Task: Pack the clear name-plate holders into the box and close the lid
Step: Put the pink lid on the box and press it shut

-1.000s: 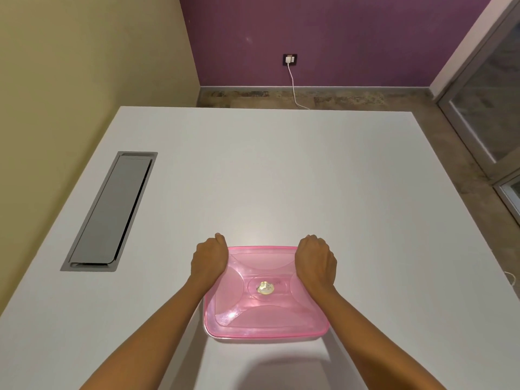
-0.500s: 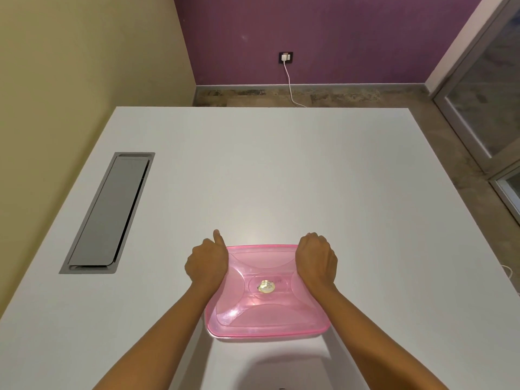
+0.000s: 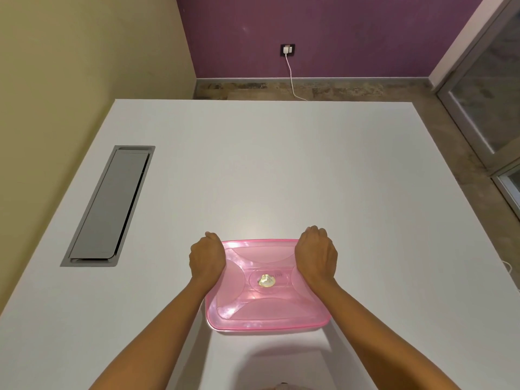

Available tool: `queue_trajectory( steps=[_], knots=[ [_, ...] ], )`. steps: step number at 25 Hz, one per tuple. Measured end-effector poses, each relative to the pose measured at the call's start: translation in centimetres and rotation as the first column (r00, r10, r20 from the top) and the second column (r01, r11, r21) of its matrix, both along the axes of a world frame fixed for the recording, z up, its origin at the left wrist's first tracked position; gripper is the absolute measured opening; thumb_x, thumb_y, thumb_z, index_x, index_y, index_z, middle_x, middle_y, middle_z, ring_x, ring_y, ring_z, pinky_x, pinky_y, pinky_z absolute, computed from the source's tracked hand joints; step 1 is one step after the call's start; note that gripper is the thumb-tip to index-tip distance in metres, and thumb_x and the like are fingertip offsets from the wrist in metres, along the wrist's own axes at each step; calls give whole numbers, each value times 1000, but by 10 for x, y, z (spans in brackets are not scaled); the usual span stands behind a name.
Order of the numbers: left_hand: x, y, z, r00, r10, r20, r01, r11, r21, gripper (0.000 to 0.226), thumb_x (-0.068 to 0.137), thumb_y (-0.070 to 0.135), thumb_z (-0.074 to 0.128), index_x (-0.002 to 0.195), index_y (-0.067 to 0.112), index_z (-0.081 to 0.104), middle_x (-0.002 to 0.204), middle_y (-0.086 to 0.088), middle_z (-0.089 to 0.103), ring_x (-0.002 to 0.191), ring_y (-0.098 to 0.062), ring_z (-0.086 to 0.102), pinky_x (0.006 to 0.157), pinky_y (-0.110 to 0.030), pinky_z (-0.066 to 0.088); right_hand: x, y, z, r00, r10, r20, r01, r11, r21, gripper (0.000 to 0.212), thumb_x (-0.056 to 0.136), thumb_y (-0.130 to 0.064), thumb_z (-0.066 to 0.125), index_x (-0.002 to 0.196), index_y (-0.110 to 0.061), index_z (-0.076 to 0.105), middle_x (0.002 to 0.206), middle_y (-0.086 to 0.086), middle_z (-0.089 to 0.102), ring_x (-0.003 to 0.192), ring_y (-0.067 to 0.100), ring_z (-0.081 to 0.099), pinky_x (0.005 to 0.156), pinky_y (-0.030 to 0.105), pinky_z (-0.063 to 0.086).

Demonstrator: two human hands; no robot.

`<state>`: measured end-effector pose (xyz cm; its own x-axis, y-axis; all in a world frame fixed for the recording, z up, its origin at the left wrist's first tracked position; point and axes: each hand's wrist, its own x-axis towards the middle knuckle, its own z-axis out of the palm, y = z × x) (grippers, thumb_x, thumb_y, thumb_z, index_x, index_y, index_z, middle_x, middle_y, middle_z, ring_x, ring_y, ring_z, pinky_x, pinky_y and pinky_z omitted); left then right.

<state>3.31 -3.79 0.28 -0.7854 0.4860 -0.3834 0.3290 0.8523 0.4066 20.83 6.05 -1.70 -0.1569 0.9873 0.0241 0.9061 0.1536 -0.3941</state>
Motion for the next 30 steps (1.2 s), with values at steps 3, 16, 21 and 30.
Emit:
queue_trajectory(
  steps=[3,16,21,30],
  knots=[
    [-1,2,1,999,-44,7,44,999,4,28,95,-2,30,116,-10,47,106,-25,63,97,-44,58,76,-44,48,1,1,-1,1000,6,-9,-6,1000,-12,20,87,0,41,71,-2,54,73,18,60,62,34,58,51,30,34],
    [19,-15,-3,987,147,-60,-146,989,23,59,98,45,22,102,0,60,99,-22,65,90,-40,61,72,-38,41,-2,-41,4,998,6,64,-17,987,162,11,88,-15,56,91,-6,62,90,15,59,77,32,51,64,39,45],
    [15,-23,-1,978,-129,-166,118,990,-75,22,92,0,33,109,-3,46,102,-20,62,92,-38,60,67,-38,47,-2,-41,3,997,20,76,-31,988,151,16,90,-17,51,95,-7,62,92,15,60,80,32,50,67,41,46],
    [31,-47,3,986,138,-95,-124,982,140,48,98,48,18,94,10,47,80,-6,52,77,-33,54,68,-39,36,27,-47,14,984,-123,-125,106,985,-133,33,99,-35,36,125,-17,44,124,8,51,107,32,55,82,41,48]
  ],
)
